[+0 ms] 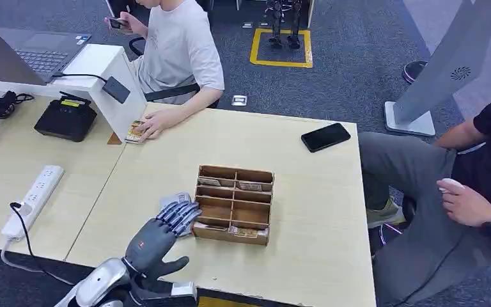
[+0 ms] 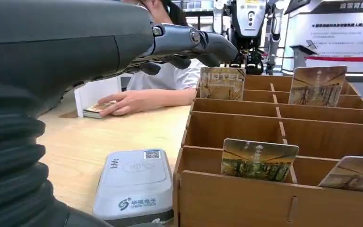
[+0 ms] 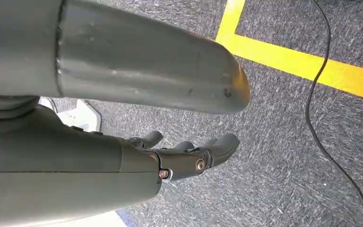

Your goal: Pass the card to the sensor for recognition and then transmit it.

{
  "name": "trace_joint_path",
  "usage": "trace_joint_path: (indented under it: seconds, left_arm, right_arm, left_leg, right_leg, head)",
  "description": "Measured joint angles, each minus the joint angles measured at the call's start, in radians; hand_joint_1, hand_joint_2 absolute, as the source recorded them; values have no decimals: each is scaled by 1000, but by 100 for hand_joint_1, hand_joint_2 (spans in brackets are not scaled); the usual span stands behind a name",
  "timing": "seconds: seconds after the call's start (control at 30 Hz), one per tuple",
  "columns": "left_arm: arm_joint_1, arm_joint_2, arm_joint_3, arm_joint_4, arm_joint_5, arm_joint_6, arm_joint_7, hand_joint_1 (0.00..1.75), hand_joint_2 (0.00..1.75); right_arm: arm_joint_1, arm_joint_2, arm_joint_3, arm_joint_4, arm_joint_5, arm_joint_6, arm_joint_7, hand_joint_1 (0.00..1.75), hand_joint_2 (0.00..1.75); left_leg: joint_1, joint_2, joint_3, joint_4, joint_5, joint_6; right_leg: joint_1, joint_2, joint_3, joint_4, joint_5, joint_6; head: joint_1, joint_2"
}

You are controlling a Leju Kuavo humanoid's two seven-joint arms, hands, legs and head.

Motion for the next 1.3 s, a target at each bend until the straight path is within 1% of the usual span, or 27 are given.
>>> trace_joint_path:
  seconds: [0.17,0.37,0.67,0.97,1.3]
  left_arm:
    - [1,0,-16,0,44,-37,-13,0,175]
    - [1,-4,-42,-2,66,-53,-18,0,175]
    - [-13,-28,-65,-2,48,-53,-8,0,175]
    - [-17,-35,-72,-2,44,-52,-4,0,175]
    - [-62,-76,-79,15,19,-20,41,0,175]
  right_arm:
    - [0,0,-1,2,3,1,-6,0,0]
    - [0,3,-3,3,4,3,-9,0,0]
    - [-6,10,-5,11,7,6,-11,0,0]
    - [-9,12,-5,17,7,7,-11,0,0]
    - [-29,18,-3,35,10,15,-20,0,0]
  left_leg:
    - [0,0,0,0,0,0]
    - [0,0,0,0,0,0]
    - [0,0,0,0,0,0]
    - [0,0,0,0,0,0]
    - [0,0,0,0,0,0]
  right_leg:
    - [0,0,0,0,0,0]
    - [0,0,0,0,0,0]
    - [0,0,0,0,0,0]
    - [0,0,0,0,0,0]
    - [0,0,0,0,0,0]
  head:
    - [0,0]
    - [0,0]
    - [0,0]
    - [0,0]
    - [0,0]
